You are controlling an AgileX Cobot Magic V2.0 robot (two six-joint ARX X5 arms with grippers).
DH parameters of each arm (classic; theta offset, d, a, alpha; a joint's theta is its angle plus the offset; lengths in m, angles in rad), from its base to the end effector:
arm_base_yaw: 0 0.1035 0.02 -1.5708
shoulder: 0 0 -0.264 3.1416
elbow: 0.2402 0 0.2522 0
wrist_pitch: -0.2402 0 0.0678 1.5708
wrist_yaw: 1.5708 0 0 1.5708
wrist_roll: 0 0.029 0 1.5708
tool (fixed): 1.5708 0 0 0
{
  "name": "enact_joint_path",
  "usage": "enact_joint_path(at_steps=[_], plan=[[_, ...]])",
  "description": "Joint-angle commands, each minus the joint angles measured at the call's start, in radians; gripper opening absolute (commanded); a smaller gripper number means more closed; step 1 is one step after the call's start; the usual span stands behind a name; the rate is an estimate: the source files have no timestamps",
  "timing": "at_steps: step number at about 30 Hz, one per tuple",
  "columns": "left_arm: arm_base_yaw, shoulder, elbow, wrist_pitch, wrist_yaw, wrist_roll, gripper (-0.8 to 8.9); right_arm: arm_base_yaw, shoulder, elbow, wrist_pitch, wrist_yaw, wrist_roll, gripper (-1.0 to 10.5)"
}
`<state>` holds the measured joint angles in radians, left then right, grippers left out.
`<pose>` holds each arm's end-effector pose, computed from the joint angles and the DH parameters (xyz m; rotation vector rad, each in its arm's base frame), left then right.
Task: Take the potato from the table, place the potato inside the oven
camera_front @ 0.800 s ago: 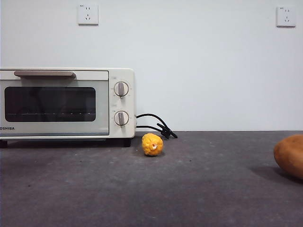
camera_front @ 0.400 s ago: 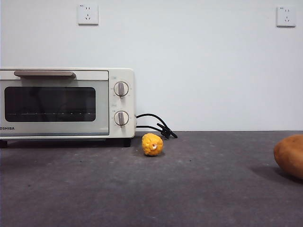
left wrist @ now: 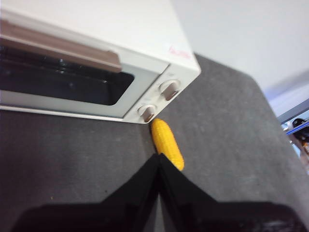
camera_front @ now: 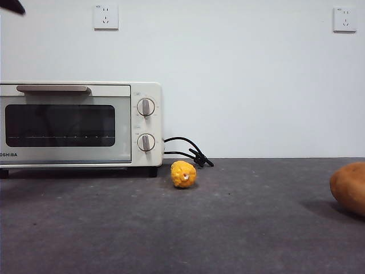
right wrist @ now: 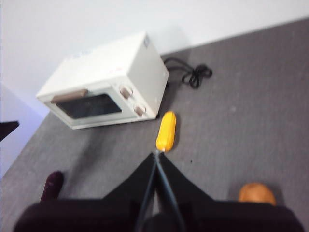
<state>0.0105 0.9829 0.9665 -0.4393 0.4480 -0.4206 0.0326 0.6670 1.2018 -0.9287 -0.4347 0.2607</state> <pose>0.2040 -0.0104 0.3378 -0.5113 0.5329 -0.3306 0.0792 0.0148 0.4072 0.3321 0.4481 0.4085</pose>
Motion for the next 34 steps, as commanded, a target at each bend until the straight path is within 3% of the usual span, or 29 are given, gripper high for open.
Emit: enact_joint_path(at_steps=[1, 7, 15, 26, 34], plan=[[0.008, 0.049, -0.002, 0.046, -0.008, 0.037, -0.05, 0.001, 0.022, 0.006, -0.022, -0.005, -0.012, 0.0], [0.039, 0.151, -0.001, 0.154, -0.010, 0.003, -0.05, 0.001, 0.070, 0.006, -0.074, -0.006, -0.011, 0.0], [0.072, 0.274, 0.035, 0.222, 0.005, -0.052, -0.05, 0.001, 0.090, 0.006, -0.096, -0.075, -0.034, 0.0], [0.073, 0.509, 0.327, 0.127, 0.049, -0.045, -0.06, 0.001, 0.090, 0.006, -0.094, -0.075, -0.056, 0.0], [0.073, 0.610, 0.438, 0.027, -0.029, 0.034, -0.05, 0.001, 0.090, 0.006, -0.094, -0.075, -0.055, 0.0]])
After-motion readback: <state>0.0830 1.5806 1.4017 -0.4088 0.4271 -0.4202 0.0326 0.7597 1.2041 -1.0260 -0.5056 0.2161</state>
